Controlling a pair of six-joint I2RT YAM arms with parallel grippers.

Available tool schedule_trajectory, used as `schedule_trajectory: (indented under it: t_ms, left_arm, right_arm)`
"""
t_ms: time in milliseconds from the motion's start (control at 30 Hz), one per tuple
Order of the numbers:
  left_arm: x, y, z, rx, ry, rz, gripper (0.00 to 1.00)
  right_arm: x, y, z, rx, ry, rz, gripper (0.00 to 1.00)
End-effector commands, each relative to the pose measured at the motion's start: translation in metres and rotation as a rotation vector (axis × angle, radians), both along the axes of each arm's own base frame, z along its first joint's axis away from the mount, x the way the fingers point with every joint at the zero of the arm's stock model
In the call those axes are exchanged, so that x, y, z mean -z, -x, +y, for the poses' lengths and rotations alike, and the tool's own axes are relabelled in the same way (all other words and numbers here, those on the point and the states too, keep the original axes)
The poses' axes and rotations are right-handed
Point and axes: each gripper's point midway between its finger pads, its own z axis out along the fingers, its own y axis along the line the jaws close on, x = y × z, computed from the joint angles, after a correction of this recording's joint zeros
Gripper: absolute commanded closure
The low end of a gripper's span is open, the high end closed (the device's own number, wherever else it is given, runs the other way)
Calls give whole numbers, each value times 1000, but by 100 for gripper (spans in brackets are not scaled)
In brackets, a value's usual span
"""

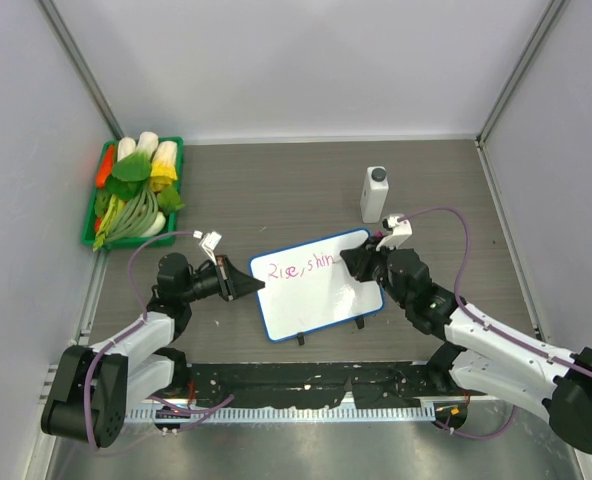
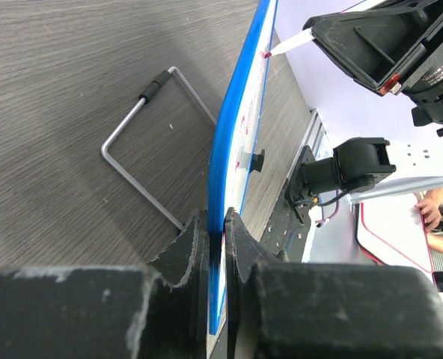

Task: Write a sentence on the whiteboard

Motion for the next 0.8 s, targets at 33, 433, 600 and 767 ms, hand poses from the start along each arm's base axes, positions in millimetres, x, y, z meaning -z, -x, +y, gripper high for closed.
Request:
schedule_trajectory:
  t_ms: [33,433,600,767]
  left_arm:
    - [1,-6,4,-26,-30,-62,100]
    - [1,-6,4,-23,-29,-60,100]
    - [1,-6,4,-25,-30,-60,100]
    - [1,-6,4,-23,-29,-62,100]
  right_arm:
    - [-8,1,-2,4,-13,-10,99]
    - [-45,-5,0,11,-69,-100,99]
    - [-39,-10,3,13,-58,-91,99]
    - [-29,-14,3,25,-33,-74,99]
